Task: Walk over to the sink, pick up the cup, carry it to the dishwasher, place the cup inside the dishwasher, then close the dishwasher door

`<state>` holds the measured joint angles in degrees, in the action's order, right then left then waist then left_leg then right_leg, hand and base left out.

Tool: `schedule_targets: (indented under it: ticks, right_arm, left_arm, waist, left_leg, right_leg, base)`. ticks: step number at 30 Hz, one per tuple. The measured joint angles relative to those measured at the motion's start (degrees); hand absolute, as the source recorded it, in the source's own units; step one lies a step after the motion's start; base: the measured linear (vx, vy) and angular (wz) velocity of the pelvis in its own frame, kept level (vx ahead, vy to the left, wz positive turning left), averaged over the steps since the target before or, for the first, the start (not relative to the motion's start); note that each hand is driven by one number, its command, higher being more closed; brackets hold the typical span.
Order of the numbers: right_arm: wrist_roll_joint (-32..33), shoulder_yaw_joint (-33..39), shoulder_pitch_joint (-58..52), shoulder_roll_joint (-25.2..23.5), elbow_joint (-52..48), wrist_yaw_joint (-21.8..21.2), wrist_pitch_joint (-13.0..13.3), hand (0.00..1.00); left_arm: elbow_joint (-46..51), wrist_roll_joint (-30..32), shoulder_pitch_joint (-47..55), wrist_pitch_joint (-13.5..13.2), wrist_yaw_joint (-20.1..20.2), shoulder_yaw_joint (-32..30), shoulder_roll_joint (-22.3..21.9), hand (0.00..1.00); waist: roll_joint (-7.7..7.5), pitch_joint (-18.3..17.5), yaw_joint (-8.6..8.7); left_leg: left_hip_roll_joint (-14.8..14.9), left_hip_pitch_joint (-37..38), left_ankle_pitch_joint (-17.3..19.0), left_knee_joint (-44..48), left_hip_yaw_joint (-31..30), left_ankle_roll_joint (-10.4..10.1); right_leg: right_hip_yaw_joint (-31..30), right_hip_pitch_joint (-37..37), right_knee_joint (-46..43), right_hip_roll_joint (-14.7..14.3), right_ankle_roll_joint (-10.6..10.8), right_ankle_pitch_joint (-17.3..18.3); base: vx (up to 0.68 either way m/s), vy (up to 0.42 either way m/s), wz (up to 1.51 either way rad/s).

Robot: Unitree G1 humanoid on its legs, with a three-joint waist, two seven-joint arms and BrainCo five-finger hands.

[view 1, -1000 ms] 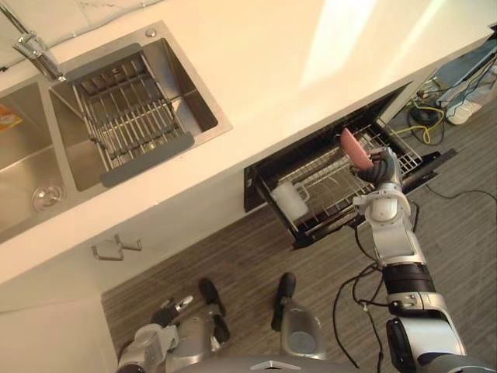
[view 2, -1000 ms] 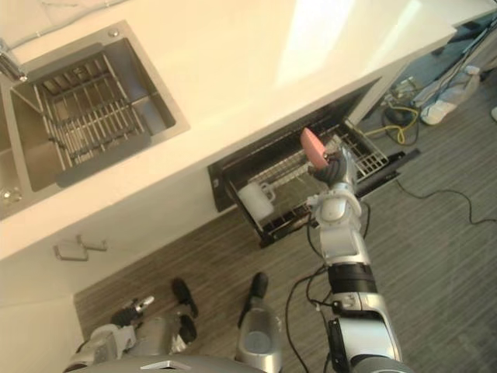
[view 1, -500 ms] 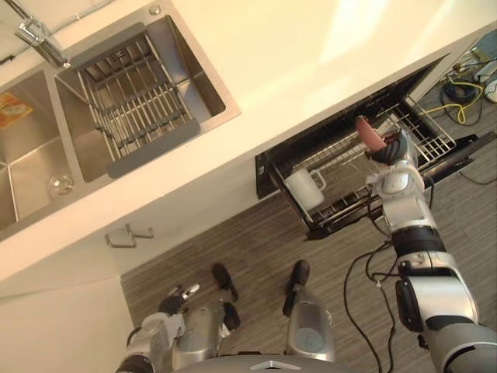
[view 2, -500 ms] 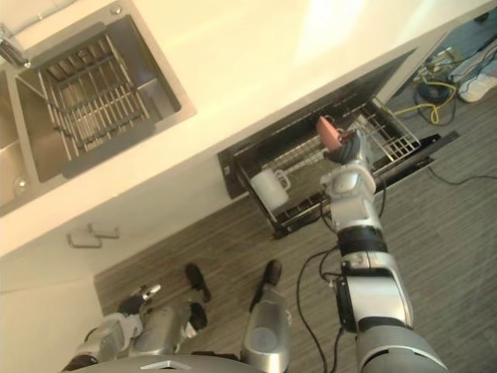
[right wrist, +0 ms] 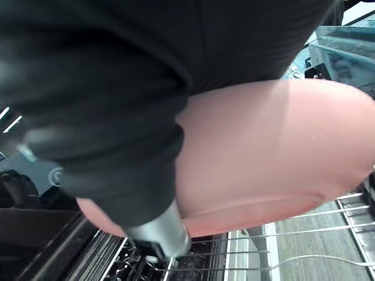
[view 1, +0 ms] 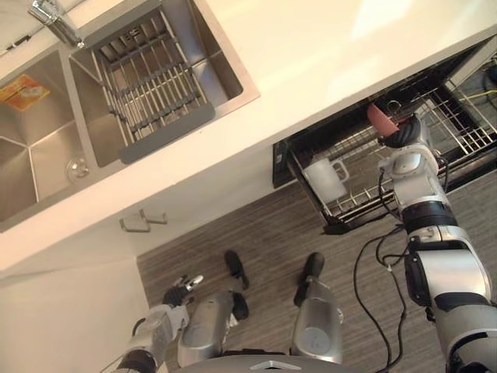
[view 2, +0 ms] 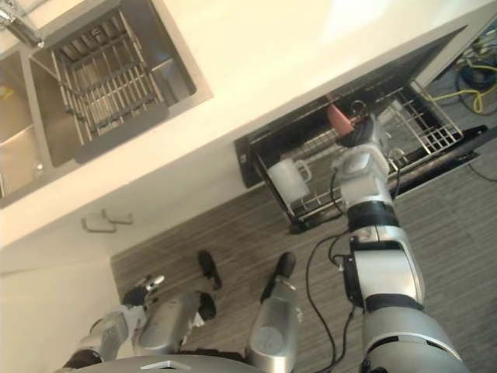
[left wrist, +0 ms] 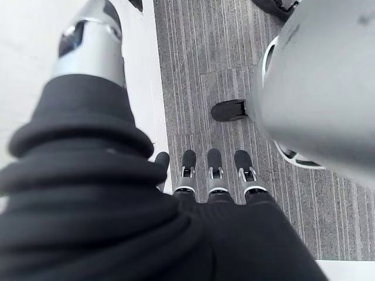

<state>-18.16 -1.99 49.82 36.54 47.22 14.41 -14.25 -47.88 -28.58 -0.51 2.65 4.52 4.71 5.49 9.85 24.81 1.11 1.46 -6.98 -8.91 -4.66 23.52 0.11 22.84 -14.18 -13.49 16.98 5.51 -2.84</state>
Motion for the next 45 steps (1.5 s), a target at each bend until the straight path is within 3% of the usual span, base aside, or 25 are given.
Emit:
schedule_targets:
  ticks: [11,12,23,35,41,45]
  right_arm:
    - [0.5,0.0,1.4,0.1,5.9,-1.3,0.0,1.0]
    - [0.5,0.0,1.4,0.1,5.9,-1.3,0.0,0.0]
    - [1.5,0.0,2.7,0.0,6.1,-1.9,1.8,0.0]
    - [10.9,-0.1,2.7,0.0,4.9,-5.3,4.1,0.0]
    - [18.5,0.6,2.2,0.0,-2.3,-5.6,4.5,0.0]
    - [22.1,5.3,-2.0,-0.1,-11.0,-3.4,5.3,0.0]
  left_arm:
    - [0.0,-0.6,0.0,0.0,0.0,0.9,0.0,0.0]
    - [0.0,-0.6,-0.1,0.1,0.0,1.1,0.0,0.0]
    - [0.9,-0.6,-0.2,0.1,0.0,1.7,0.0,0.0]
    - [1.3,-0.6,-1.0,0.1,-0.2,1.7,-0.1,0.0]
    - [1.2,-1.1,-1.3,0.1,-0.6,1.7,-0.1,0.0]
    - [1.1,-1.7,-2.1,0.1,-1.4,1.7,-0.3,0.0]
  waist:
    - [1.73,0.7,-0.5]
    - [1.86,0.7,-0.54]
    - [2.53,0.8,-0.6]
    - [2.56,0.8,-0.39]
    - [2.55,0.8,0.07]
    - [2.45,0.8,0.23]
  left_leg:
    - [-0.5,-1.1,-0.2,-0.3,-0.6,-0.2]
    - [-0.5,-1.1,-0.2,-0.3,-0.6,-0.2]
    - [-0.7,-1.0,-0.5,-0.3,-0.6,-0.3]
    - [-0.3,-0.5,-0.7,-0.3,-0.5,-0.7]
    - [0.0,0.0,-0.6,-0.3,-0.1,-0.8]
    - [0.2,0.2,-0.6,-0.3,-0.1,-0.8]
  right_leg:
    - [0.2,-1.4,-1.2,1.0,-0.4,0.7]
    - [0.2,-1.5,-1.3,1.0,-0.4,0.6]
    - [0.1,-1.5,-1.9,1.2,0.0,0.4]
    - [0.1,-0.8,-0.7,0.7,-0.7,-0.1]
    - [0.0,0.5,1.4,-0.1,-0.5,-1.0]
    - [0.2,1.3,2.7,-0.5,-0.3,-1.6]
  base:
    - [-0.02,0.003,0.03]
    - [0.0,0.0,0.0]
    - [0.0,0.0,0.0]
    - [0.0,0.0,0.0]
    - [-0.01,0.002,-0.03]
    - [0.0,0.0,0.0]
